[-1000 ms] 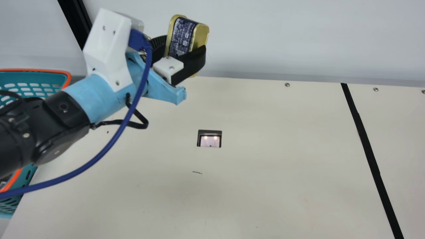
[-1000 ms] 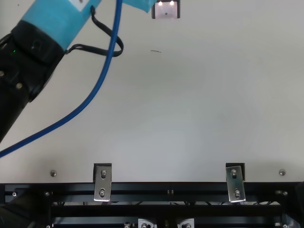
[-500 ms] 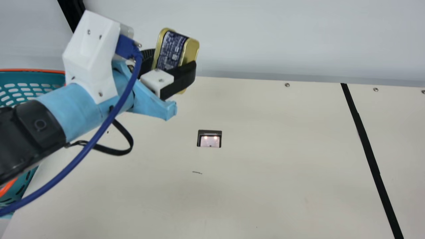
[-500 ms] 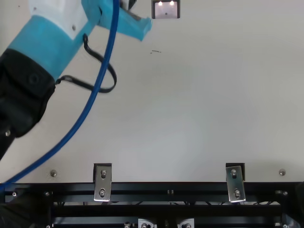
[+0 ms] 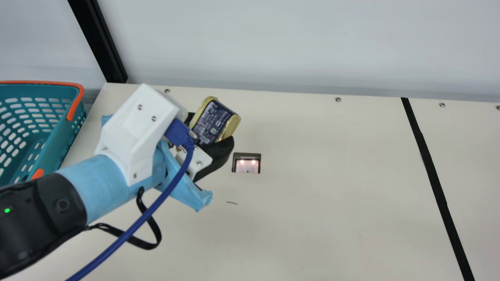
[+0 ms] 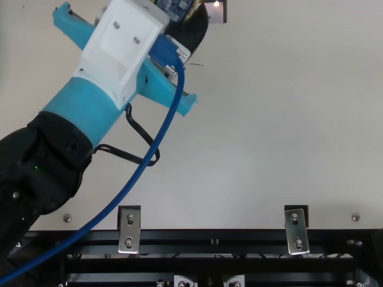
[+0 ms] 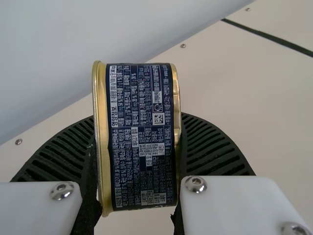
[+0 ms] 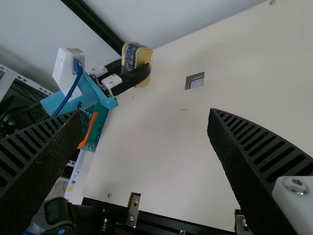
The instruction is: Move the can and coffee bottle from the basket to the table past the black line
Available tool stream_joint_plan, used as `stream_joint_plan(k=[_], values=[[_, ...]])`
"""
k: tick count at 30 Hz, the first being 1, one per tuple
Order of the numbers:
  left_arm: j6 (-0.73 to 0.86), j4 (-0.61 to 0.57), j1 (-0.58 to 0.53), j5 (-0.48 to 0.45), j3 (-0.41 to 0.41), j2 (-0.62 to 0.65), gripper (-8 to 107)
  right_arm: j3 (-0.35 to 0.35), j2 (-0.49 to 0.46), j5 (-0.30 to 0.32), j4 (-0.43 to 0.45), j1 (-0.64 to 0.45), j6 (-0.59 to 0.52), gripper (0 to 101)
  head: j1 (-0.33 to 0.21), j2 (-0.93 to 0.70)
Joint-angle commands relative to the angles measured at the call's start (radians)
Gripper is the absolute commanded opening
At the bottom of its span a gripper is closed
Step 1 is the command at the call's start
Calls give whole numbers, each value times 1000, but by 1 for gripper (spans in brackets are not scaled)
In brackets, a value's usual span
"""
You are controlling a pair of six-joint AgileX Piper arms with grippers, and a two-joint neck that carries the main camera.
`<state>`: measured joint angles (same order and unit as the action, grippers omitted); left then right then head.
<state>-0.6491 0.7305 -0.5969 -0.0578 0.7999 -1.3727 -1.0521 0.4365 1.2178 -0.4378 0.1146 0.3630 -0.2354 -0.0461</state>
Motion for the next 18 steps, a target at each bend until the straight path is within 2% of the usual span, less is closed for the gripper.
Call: stream_joint_plan(k=[1, 6, 11, 15, 18], values=[[0, 0, 0, 0, 0, 0, 10, 0, 0, 0, 0, 0, 0, 101, -1, 7], [25, -41, 9, -4, 11, 1, 10, 0, 0, 0, 0, 0, 0, 101, -1, 7], [33, -138, 20, -29, 63, 16, 10, 0, 0, 0, 0, 0, 0, 101, -1, 7], [58, -228, 9, -82, 110, 39, 10, 0, 0, 0, 0, 0, 0, 101, -1, 7], [118, -311, -11, -155, 139, 55, 10, 0, 0, 0, 0, 0, 0, 101, -1, 7]])
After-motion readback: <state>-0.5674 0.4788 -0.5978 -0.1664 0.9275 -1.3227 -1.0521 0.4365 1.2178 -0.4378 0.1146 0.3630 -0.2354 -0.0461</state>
